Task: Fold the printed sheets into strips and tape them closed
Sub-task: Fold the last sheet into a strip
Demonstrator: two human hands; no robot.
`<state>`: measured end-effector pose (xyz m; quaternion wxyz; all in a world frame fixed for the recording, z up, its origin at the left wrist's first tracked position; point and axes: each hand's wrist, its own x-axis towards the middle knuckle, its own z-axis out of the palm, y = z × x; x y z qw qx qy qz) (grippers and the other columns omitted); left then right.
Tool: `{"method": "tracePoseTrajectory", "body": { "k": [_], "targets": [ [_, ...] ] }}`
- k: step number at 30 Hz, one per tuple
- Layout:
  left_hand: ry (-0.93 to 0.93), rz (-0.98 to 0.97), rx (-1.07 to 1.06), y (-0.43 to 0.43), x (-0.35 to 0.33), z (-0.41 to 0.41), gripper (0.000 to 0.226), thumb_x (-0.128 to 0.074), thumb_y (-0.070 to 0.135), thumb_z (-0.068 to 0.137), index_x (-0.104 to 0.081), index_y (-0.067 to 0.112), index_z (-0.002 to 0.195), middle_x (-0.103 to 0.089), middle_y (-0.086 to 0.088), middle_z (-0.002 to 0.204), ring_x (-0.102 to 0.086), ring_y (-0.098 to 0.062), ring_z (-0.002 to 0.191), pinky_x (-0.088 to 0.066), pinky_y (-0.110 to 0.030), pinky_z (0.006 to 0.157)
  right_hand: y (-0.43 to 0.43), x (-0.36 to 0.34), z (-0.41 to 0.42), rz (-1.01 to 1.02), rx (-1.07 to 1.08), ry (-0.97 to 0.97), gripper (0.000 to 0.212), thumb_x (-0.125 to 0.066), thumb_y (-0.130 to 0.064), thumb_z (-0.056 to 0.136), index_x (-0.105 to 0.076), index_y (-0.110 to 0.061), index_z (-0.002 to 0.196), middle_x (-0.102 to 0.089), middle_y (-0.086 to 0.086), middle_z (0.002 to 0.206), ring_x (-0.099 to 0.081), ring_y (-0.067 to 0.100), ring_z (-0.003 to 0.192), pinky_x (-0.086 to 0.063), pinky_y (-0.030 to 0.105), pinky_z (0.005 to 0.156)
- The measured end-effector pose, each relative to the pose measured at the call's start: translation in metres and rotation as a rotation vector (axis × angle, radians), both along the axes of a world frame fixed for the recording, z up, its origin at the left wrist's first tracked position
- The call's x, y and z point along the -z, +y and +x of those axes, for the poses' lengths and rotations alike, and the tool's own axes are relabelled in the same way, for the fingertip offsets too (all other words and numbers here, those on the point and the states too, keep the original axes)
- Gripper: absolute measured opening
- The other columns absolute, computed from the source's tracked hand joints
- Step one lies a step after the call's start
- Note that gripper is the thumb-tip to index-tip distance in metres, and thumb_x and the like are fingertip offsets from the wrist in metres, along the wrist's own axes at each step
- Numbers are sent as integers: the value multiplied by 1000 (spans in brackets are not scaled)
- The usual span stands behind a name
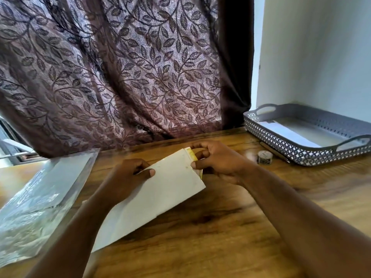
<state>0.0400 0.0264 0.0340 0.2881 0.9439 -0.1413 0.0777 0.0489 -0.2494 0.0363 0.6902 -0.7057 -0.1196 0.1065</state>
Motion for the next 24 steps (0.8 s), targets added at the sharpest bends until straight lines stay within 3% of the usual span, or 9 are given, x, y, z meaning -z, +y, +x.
{"method": "tracePoseTrajectory", "body": {
  "k": [4, 8, 11, 13, 16, 20, 24],
  "targets": [
    [-119, -60, -55, 2, 13, 2, 19, -68, 36, 93, -70, 24, 78, -68, 6, 71, -63, -13, 67, -48, -33, 62, -3, 5, 3, 48, 0, 48, 46, -68, 16, 84, -63, -9, 123, -75, 17, 104, -75, 26, 97, -62, 39, 77],
    [-138, -48, -49, 4, 16, 1, 19, -65, 37, 95, -71, 25, 81, -69, 7, 73, -62, -5, 66, -46, -27, 60, -4, 5, 1, 155, -77, 108, 54, -66, 17, 84, -58, -7, 132, -66, 28, 126, -70, 34, 109, -62, 41, 86],
    [-200, -98, -60, 7, 12, 3, 23, -63, 36, 96, -70, 21, 81, -69, 0, 75, -65, -17, 70, -50, -36, 63, -8, 3, 0, 178, -151, 152, 65, -63, 18, 84, -53, -13, 140, -62, 30, 132, -67, 37, 111, -58, 45, 91],
    [-237, -109, -67, 6, 11, 3, 23, -63, 36, 96, -69, 20, 80, -69, -1, 74, -65, -20, 69, -52, -41, 64, -8, 3, -3, 83, -206, 180, 68, -63, 17, 85, -54, -20, 141, -66, 26, 128, -67, 40, 111, -56, 51, 90],
    [-257, -65, -60, 3, 13, 2, 24, -63, 37, 96, -67, 22, 77, -66, 0, 70, -62, -18, 65, -49, -39, 59, -3, 5, -6, -6, -198, 199, 68, -62, 18, 85, -54, -22, 140, -73, 20, 118, -71, 38, 108, -62, 47, 83],
    [-286, -63, -80, 9, 11, 2, 22, -63, 35, 96, -67, 22, 79, -65, 4, 70, -60, -13, 64, -46, -34, 57, -5, 4, -3, 86, -172, 178, 64, -60, 20, 86, -55, -17, 137, -72, 20, 111, -72, 32, 100, -63, 43, 81],
    [-284, -84, -77, 12, 8, 0, 24, -60, 37, 97, -70, 19, 83, -68, 1, 77, -64, -17, 69, -52, -43, 65, -12, 4, 3, 197, -75, 143, 52, -69, 5, 83, -61, -11, 132, -74, 19, 113, -73, 31, 100, -64, 41, 78]
  ]
}}
